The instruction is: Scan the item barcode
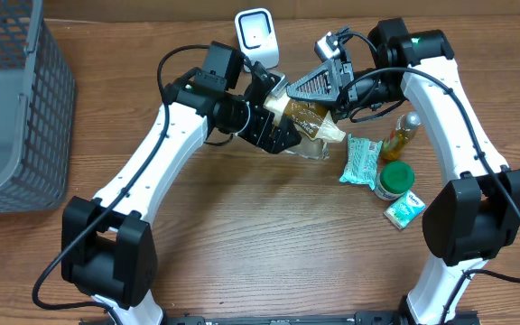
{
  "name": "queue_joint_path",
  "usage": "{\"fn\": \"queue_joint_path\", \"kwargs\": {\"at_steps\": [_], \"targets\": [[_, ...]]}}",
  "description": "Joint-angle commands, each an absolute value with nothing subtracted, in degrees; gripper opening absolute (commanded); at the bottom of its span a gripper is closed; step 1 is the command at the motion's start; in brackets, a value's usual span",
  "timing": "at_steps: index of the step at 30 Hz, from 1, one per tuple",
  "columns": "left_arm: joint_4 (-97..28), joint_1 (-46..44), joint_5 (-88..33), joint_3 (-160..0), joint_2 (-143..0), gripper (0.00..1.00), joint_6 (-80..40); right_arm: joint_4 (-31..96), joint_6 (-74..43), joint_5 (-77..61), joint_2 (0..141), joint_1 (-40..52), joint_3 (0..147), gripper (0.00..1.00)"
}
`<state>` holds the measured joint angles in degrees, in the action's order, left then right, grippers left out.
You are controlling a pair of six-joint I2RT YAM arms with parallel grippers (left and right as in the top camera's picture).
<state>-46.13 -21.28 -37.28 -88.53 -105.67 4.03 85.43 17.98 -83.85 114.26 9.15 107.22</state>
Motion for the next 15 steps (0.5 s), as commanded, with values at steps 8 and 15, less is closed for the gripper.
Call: {"fn": "queue_joint_path", "kwargs": {"at_steps": [8,15], "targets": [[-46.7,-10.1,-55.2,-88.2,-106.5,1.0,5.1,86.1,18.0,-90.0,112.5,9.3,107.3,1.0],[-51.9,-5.3,-63.8,-88.2,-106.5,1.0,22.8,87.3,15.7,-90.0,112.5,9.3,107.3,1.0]]}}
